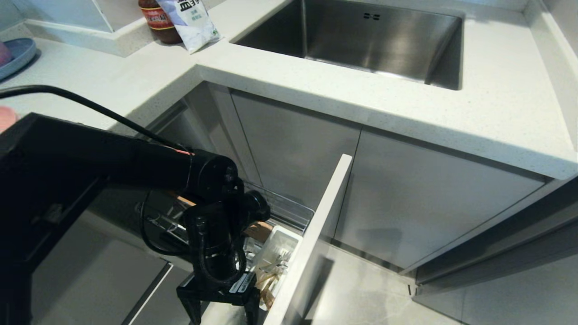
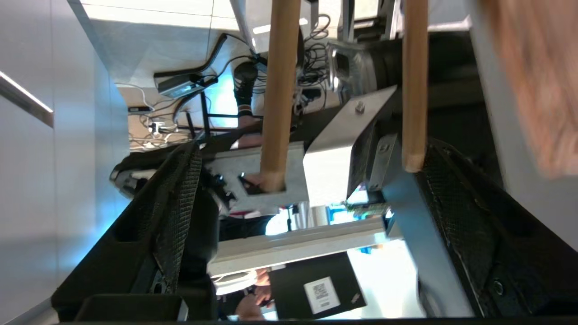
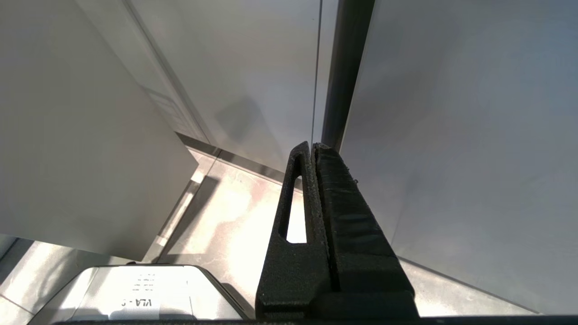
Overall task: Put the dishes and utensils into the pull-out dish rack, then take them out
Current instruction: Take the chopsticks out of the cupboard
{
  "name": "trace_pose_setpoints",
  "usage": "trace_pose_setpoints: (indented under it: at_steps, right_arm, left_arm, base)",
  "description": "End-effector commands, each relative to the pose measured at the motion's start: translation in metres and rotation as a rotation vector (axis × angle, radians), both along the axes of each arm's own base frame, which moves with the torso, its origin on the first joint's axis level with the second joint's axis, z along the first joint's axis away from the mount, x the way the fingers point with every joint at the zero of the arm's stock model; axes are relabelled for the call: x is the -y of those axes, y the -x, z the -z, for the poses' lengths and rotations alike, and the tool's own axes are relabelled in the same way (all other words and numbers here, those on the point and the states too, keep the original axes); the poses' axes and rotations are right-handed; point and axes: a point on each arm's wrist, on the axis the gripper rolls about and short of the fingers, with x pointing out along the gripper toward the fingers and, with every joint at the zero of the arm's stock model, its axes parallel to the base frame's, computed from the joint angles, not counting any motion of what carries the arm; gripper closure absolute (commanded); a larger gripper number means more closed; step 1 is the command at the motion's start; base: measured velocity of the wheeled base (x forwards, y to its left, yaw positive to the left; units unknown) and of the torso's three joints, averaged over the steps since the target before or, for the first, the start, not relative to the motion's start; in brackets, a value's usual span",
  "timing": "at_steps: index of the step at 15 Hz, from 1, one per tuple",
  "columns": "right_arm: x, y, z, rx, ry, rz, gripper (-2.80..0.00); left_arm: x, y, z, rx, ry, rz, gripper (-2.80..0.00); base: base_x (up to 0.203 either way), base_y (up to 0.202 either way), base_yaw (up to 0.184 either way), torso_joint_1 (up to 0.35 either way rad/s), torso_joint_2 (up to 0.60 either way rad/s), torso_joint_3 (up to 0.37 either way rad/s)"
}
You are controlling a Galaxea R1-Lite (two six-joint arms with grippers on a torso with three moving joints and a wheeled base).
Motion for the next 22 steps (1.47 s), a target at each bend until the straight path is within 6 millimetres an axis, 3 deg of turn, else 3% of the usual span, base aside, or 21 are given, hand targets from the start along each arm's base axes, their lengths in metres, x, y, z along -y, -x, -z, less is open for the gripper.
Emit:
trace_pose_setpoints:
  at_steps: [1,5,14,22]
  right_arm:
    - [0.000,0.000,0.000,0.001,0.000,0.000,0.00]
    - [0.000,0.000,0.000,0.001,0.001,0.000,0.00]
    - [0.000,0.000,0.000,0.001,-0.001,0.000,0.00]
    - [0.000,0.000,0.000,0.001,0.001,0.000,0.00]
  left_arm:
    - [0.003,-0.007,0.014,-0.025,-0.024,-0.024,-2.80]
    - [0.005,-0.017,0.025,-0.014,-0.036,-0.069,-2.80]
    - [-0.013,-0.032,0.022,0.038,-0.078,-0.113,-2.80]
    - [-0.008,-0.039,0.033,0.012,-0.076,-0.117,-2.80]
  base:
    - [0.000,0.000,0.000,0.000,0.00,0.000]
    - [0.000,0.000,0.000,0.000,0.00,0.000]
    - [0.000,0.000,0.000,0.000,0.00,0.000]
    - [0.000,0.000,0.000,0.000,0.00,0.000]
